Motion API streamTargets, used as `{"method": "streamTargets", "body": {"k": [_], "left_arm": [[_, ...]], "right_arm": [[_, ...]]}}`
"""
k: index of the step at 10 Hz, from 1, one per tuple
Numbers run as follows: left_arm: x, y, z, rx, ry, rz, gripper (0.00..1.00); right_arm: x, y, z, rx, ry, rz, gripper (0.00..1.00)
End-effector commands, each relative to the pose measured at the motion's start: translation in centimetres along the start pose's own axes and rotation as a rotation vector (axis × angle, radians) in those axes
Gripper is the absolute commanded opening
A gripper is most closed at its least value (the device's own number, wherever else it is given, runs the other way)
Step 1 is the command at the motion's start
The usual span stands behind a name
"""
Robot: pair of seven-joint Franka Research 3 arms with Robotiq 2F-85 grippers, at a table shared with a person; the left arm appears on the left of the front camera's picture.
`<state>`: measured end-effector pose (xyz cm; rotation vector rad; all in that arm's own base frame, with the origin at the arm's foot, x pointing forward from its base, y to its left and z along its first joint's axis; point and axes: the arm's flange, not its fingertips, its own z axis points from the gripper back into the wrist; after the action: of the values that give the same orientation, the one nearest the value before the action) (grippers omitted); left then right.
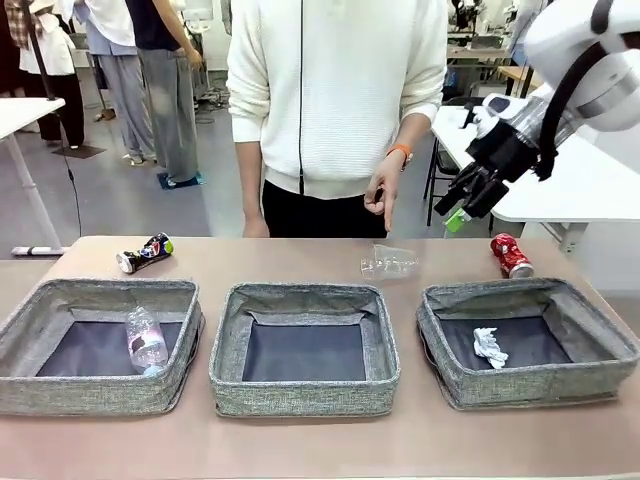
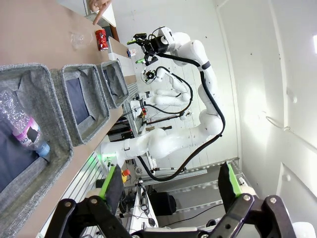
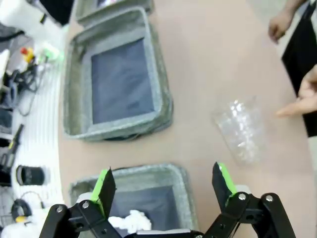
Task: Sort the waste into the appropriate baskets.
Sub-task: Pick up the waste item pointed out by the person.
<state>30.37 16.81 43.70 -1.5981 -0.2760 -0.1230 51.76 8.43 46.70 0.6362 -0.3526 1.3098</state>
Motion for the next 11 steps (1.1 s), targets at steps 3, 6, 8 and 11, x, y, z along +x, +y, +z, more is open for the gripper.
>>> {"method": "streamTargets", "body": {"k": [3, 6, 8, 11], "left_arm": [[-0.2, -0.1, -0.1, -0.002, 0.005, -0.017, 1.0], [-0.2, -0.1, -0.1, -0.002, 0.005, -0.017, 1.0], [-0.2, -0.1, -0.1, -0.002, 0.005, -0.017, 1.0], [-0.2, -0.1, -0.1, -0.002, 0.005, -0.017, 1.0]], "right_arm": [[-0.7, -4.1, -2.6, -0.203, 0.09, 0.351, 1.0], [-2.1, -10.4, -8.2, -0.115, 0.061, 0.396, 1.0], [-2.2, -12.5, -10.6, -0.037, 0.029, 0.368, 1.0], [-2.0, -13.8, -13.7, -0.029, 0.001, 0.325, 1.0]]}}
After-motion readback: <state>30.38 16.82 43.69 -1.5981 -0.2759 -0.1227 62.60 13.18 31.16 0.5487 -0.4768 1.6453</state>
